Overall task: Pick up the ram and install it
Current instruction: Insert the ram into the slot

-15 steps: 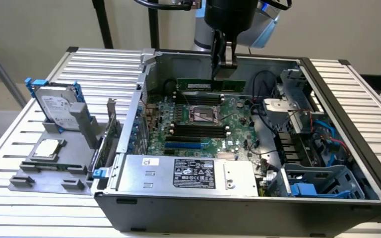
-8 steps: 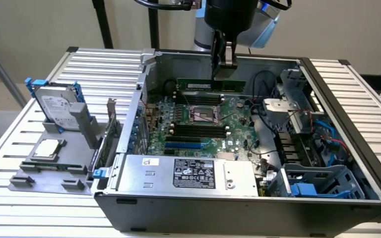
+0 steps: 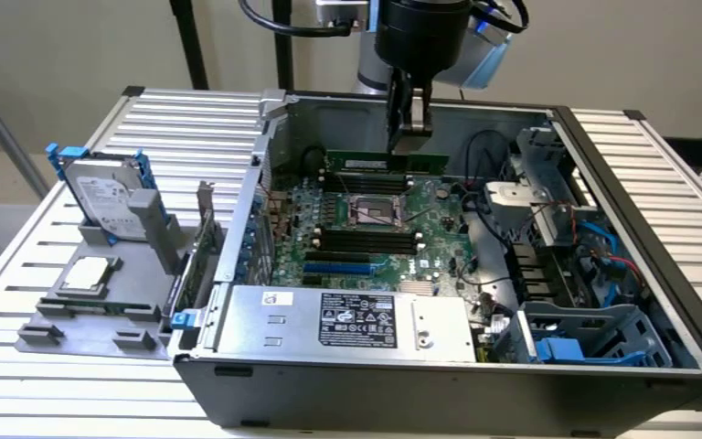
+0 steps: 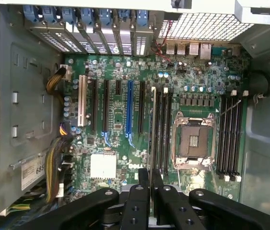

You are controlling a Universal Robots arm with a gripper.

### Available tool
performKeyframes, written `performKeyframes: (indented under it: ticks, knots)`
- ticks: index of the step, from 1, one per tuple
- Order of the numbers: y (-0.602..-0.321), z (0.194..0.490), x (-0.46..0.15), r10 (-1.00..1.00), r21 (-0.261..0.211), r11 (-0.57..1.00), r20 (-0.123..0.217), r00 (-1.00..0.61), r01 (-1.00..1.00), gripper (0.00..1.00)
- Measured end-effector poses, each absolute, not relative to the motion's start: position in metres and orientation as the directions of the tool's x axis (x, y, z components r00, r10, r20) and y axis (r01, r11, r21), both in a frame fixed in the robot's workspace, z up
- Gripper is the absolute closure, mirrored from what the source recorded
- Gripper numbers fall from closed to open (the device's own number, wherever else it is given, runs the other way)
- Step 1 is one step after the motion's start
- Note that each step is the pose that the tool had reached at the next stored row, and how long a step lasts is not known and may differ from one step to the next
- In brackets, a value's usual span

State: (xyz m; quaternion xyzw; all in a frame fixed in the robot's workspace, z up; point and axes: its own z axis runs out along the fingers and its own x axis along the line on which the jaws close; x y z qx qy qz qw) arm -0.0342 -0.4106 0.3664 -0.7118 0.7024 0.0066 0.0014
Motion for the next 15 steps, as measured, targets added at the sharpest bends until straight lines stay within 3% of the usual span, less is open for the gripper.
performKeyframes:
  ticks: [15]
  knots:
    - [-0.407,0.339,-0.037,-1.0,0.007,0.002,-0.018,-0.002,-1.0,0.86]
